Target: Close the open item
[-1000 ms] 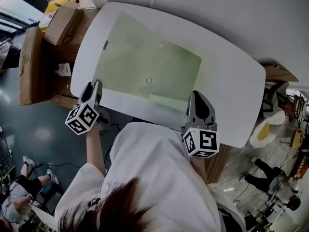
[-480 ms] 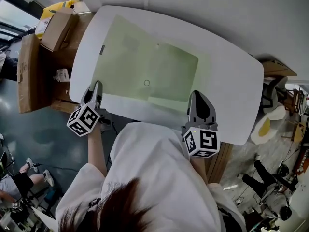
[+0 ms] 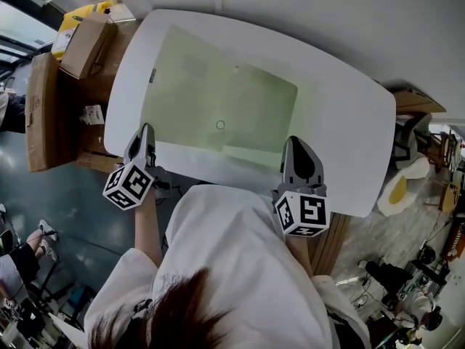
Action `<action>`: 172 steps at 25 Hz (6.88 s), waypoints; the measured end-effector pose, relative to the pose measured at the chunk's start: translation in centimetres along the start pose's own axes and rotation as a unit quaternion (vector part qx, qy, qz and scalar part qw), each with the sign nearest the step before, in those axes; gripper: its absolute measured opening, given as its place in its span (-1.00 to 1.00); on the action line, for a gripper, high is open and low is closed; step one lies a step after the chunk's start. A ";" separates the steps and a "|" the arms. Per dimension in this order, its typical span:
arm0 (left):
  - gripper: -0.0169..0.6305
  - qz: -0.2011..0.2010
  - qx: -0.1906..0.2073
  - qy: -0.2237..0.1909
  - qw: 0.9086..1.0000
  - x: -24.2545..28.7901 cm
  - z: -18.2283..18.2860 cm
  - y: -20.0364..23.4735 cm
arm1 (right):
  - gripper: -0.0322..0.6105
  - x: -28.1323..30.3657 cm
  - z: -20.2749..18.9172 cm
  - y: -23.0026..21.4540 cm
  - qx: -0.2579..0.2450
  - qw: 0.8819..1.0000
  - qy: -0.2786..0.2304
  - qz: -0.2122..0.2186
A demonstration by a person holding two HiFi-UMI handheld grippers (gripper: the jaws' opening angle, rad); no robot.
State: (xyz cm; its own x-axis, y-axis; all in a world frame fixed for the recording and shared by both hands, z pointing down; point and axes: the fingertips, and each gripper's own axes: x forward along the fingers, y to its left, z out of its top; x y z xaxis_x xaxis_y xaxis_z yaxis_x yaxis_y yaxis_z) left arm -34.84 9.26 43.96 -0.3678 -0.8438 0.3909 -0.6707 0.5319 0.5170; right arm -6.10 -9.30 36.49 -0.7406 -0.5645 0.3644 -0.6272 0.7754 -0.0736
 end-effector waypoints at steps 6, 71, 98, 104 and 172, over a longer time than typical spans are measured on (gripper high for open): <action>-0.91 -0.015 0.010 -0.008 1.000 -0.4 0.3 -1.5 | -0.87 -0.5 0.0 -0.3 0.001 1.000 0.000 -0.005; -0.92 -0.061 0.231 -0.055 0.969 -3.3 -2.4 -16.5 | -0.87 -5.0 -2.3 -5.3 0.016 0.999 -0.034 0.003; -0.92 -0.102 0.287 -0.039 0.952 -3.3 -5.5 -20.8 | -0.87 -6.0 -3.2 -6.3 0.023 0.999 -0.032 -0.004; -0.91 -0.117 0.294 -0.032 0.948 -3.1 -6.0 -21.8 | -0.87 -6.1 -3.5 -6.7 0.030 0.999 -0.029 -0.011; -0.87 -0.291 0.348 0.097 0.886 -1.3 -14.5 -28.8 | -0.87 -8.2 -6.1 -3.7 0.022 0.992 0.025 -0.118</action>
State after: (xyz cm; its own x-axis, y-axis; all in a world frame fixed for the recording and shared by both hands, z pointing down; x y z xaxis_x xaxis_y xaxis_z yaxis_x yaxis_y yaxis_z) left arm -5.74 -3.91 39.59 0.2440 -0.8963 0.3703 -0.9697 -0.2202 0.1058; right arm 3.81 -5.80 39.46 -0.5592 -0.7143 0.4209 -0.7931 0.6088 -0.0204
